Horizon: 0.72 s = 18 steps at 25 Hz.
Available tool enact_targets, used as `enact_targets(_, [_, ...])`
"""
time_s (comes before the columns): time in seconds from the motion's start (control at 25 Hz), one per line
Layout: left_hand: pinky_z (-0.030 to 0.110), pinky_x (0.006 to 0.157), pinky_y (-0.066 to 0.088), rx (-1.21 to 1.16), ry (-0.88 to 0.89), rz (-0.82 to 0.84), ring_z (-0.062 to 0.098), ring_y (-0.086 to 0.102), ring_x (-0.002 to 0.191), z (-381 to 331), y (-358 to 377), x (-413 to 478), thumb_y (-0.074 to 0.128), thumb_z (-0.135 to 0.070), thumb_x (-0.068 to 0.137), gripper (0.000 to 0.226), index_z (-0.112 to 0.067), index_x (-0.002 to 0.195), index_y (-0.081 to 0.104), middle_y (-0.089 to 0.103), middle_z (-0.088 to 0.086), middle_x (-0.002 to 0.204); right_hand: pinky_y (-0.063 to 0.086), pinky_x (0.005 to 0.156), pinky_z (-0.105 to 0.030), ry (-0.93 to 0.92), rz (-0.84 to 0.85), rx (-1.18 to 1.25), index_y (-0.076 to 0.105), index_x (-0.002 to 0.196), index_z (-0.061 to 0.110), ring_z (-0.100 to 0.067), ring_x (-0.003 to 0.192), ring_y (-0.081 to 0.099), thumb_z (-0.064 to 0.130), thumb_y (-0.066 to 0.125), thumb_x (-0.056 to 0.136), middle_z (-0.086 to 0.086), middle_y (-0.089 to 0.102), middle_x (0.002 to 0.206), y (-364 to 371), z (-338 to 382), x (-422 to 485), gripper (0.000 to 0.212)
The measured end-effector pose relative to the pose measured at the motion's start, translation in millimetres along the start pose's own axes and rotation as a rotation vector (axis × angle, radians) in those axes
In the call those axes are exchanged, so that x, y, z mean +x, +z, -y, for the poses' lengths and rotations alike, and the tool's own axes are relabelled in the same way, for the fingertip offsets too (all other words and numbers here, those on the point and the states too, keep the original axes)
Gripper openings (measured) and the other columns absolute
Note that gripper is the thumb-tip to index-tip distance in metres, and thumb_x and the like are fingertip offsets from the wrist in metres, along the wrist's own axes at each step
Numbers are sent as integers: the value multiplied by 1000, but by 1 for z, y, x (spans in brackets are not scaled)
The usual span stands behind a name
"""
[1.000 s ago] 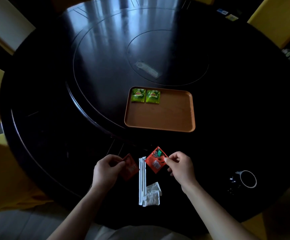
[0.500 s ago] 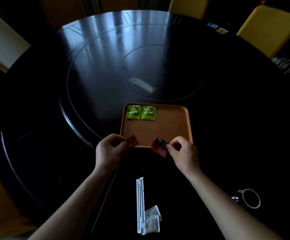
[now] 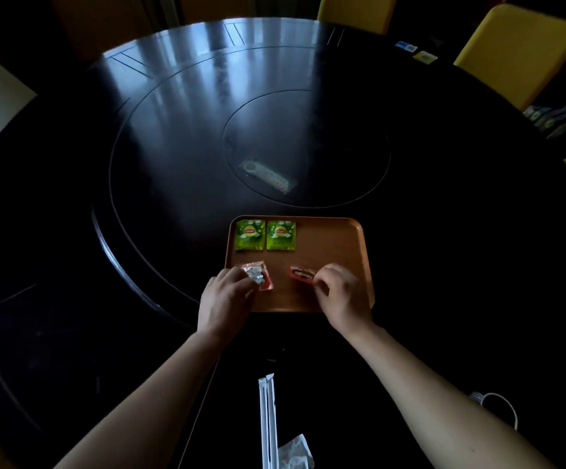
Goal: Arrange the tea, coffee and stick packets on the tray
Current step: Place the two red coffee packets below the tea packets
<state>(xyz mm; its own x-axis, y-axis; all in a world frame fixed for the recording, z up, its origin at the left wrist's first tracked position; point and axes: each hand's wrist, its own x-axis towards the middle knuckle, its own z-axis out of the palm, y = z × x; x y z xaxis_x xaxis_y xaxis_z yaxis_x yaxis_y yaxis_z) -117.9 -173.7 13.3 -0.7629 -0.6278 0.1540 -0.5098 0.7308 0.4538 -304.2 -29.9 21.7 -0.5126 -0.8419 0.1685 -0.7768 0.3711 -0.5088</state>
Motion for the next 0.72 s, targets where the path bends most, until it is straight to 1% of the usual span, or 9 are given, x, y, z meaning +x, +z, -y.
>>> enact_targets(0.12, [43,76,49,39,-5,55,28,61,93,6,-1,-6,76,-17,81,9,-21,88,74,67,2,101,53,71,-39,16,44,14,68,80,8,-30,86,63,-3,70,71,-9,69,88,4,-4,-7,14])
enact_targets(0.2, [44,77,50,49,-18,55,29,62,95,6,-1,-3,77,-14,80,13,-20,91,75,68,5,104,53,73,-39,32,52,21,70,81,7,-30,88,63,-8,66,70,-9,70,89,5,-7,-4,19])
enact_targets(0.28, [46,75,51,42,-26,47,31,63,92,6,1,-1,78,-10,78,16,-18,91,75,69,6,102,53,75,-40,70,46,38,71,81,7,-30,89,64,-11,61,70,-9,71,89,6,-12,-2,24])
enact_targets(0.36, [46,76,52,49,-7,52,32,64,94,6,1,-3,77,-8,77,19,-17,93,75,69,7,104,54,78,-38,107,25,27,72,85,8,-27,90,65,-9,61,72,-9,72,91,6,-15,-3,24])
enact_targets(0.4, [47,80,53,60,7,65,33,64,98,6,1,-4,77,-9,77,21,-17,97,75,69,8,107,54,79,-36,114,26,13,72,89,8,-26,92,65,-6,63,74,-8,72,94,6,-15,-2,23])
enact_targets(0.48, [47,91,51,107,26,120,34,62,110,5,1,-3,76,-13,78,28,-18,106,74,67,10,118,53,83,-35,115,81,-46,71,100,12,-25,97,63,5,68,80,-6,70,102,8,-15,3,21])
enact_targets(0.6, [46,106,42,193,62,223,33,57,122,6,5,-1,70,-22,82,36,-22,118,70,63,10,128,50,83,-38,106,182,-163,67,115,17,-25,101,57,25,73,83,-1,65,110,15,-13,7,33])
enact_targets(0.68, [46,111,38,229,71,265,32,55,125,7,5,-1,67,-27,85,38,-25,123,67,61,10,133,47,82,-38,88,197,-204,64,118,19,-27,101,55,29,73,82,-1,63,111,20,-11,7,39])
enact_targets(0.72, [46,110,37,238,68,269,32,55,125,8,6,-1,66,-29,85,38,-26,123,66,61,11,133,46,81,-38,77,202,-230,64,119,21,-27,100,55,30,73,82,0,61,110,22,-10,6,40])
